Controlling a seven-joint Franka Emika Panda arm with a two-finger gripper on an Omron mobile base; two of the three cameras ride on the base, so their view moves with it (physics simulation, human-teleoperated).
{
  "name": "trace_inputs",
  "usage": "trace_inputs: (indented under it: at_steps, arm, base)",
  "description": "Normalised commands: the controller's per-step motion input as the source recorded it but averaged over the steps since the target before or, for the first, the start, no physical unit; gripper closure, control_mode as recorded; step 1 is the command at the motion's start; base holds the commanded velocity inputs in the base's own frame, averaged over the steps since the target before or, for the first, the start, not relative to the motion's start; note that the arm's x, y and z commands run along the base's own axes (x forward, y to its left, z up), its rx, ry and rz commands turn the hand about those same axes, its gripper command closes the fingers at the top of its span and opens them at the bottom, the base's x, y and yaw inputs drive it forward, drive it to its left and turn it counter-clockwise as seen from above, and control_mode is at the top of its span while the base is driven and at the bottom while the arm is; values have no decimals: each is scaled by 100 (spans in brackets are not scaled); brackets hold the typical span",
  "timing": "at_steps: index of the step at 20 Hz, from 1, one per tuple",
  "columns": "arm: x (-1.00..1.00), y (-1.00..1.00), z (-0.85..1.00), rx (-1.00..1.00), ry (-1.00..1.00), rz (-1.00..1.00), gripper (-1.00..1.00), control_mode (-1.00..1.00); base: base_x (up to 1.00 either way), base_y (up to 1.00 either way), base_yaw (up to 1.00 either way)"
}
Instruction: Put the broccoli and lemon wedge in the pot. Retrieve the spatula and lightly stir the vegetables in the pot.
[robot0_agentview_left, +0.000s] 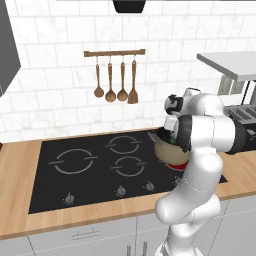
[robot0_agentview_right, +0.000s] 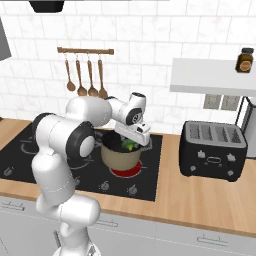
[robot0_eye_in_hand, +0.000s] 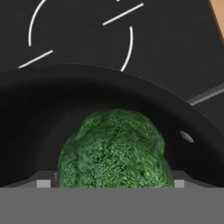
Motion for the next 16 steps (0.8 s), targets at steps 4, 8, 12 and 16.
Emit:
trace_inputs:
  at_steps: [4,8,12,16]
  arm:
    - [-12,19,-21,0,0,0,100,-100]
    - [0,29,-30,0,0,0,100,-100]
    - [-6,23,-6,0,0,0,100,-100]
    - [-28,11,0,-2,-1,2,-100,-100]
  base:
    - [0,0,0]
    - [0,0,0]
    - [0,0,0]
    - [0,0,0]
